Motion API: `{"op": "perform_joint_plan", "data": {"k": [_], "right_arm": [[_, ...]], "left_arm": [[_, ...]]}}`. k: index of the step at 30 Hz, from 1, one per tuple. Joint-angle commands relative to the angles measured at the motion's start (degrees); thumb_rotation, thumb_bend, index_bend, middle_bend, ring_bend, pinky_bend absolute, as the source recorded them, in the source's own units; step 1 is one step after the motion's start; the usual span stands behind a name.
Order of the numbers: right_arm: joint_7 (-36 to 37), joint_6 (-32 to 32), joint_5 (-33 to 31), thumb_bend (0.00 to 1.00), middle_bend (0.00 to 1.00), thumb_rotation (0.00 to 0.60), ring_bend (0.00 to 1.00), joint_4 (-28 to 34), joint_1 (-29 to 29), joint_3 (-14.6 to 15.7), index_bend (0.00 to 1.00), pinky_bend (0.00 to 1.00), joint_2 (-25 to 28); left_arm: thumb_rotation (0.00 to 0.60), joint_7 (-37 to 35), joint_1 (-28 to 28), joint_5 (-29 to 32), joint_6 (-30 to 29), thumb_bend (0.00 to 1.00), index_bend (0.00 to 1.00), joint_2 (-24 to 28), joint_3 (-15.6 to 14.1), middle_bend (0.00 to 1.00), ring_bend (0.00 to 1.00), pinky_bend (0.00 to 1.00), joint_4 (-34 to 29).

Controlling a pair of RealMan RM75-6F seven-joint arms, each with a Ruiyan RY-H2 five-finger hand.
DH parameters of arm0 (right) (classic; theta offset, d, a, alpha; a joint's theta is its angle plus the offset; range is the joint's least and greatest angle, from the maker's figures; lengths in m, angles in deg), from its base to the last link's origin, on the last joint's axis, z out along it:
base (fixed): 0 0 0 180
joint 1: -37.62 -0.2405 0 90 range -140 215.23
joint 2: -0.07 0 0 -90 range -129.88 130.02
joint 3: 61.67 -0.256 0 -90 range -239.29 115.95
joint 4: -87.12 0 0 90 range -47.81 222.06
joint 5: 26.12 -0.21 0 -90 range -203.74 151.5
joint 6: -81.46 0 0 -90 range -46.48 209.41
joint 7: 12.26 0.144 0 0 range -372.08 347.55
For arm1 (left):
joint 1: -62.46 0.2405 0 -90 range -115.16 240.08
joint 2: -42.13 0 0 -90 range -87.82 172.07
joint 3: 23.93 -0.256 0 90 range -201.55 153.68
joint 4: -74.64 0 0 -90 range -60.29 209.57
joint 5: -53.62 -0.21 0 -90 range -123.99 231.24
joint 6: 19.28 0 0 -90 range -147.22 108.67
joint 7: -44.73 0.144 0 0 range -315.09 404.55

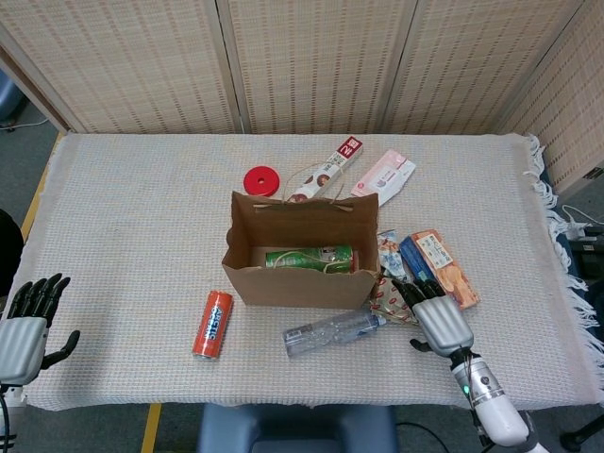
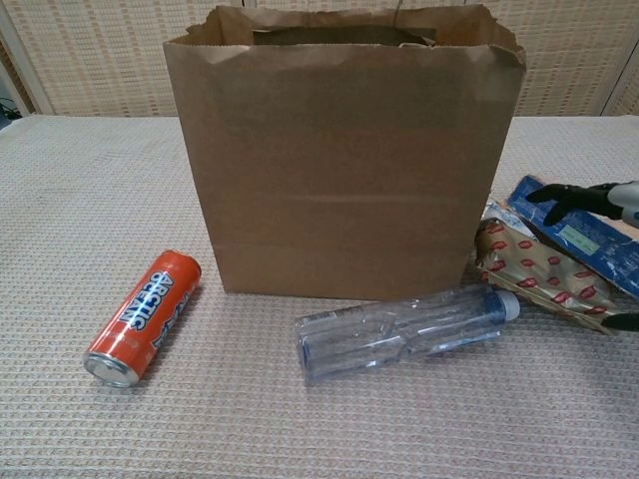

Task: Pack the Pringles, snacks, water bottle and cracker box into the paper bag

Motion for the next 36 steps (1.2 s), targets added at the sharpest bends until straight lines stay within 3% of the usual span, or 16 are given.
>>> {"op": "perform_joint_plan", "data": {"k": [1, 10, 16, 22, 25, 27, 29, 32, 36], "right_arm": [[-2.5, 0.3, -1.9, 0.04, 0.16, 0.600, 0.09, -1.8, -0.8, -1.0, 0.00, 0.13, -2.5], [-8.3, 0.2, -7.3, 0.04, 0.15, 0.600, 0.06, -9.2, -2.8, -3.6, 0.00, 0.10, -8.9], [-10.6, 1.4, -10.7, 0.04, 0.05, 0.600, 0.00, -13.6, -4.2, -4.5, 0.00, 0.03, -13.3], [-12.4, 1.8, -12.8, 0.04, 0.04, 0.600, 0.00, -15.3, -5.3, -4.7, 0.00, 0.02, -15.9], [-10.8, 1.2, -10.6, 0.08, 0.12, 0.600, 0.10, -15.7, -5.4, -4.4, 0.08, 0.21, -16.2], [-9.0, 0.4, -7.8, 0.23, 0.31, 0.600, 0.32, -16.2, -5.2, -4.0, 0.31, 0.45, -16.2], [-7.4, -0.3, -5.9, 0.33, 0.46, 0.600, 0.50, -16.6, -4.8, -3.6, 0.49, 0.61, -16.1], [-6.1, -0.9, -4.3, 0.40, 0.57, 0.600, 0.62, -17.0, -4.4, -3.2, 0.63, 0.70, -15.4], [-5.4, -1.3, -4.0, 0.46, 0.60, 0.600, 0.64, -15.8, -4.0, -3.4, 0.67, 0.72, -13.7]], "left_arm": [[0.600, -0.1, 0.0, 0.0, 0.0, 0.34, 0.00, 0.0, 0.0, 0.00, 0.00, 0.00, 0.0], [0.600, -0.4, -0.1, -0.1, 0.2, 0.34, 0.00, 0.1, 0.0, 0.00, 0.00, 0.00, 0.1], [0.600, -0.5, -0.1, -0.1, 0.1, 0.34, 0.00, 0.1, -0.1, 0.00, 0.00, 0.00, 0.1], [0.600, -0.6, -0.1, -0.1, 0.2, 0.34, 0.00, 0.2, -0.1, 0.00, 0.00, 0.00, 0.1], [0.600, -0.8, -0.1, -0.2, 0.2, 0.35, 0.00, 0.2, -0.1, 0.00, 0.00, 0.00, 0.2], [0.600, -0.9, -0.1, -0.2, 0.2, 0.35, 0.00, 0.2, -0.1, 0.00, 0.00, 0.00, 0.2], [0.600, -0.9, -0.1, -0.2, 0.2, 0.35, 0.00, 0.2, -0.1, 0.00, 0.00, 0.00, 0.2], [0.600, -0.9, -0.1, -0.2, 0.2, 0.35, 0.00, 0.2, -0.1, 0.00, 0.00, 0.00, 0.2], [0.600, -0.8, -0.1, -0.2, 0.1, 0.35, 0.00, 0.2, -0.1, 0.00, 0.00, 0.00, 0.1]]}}
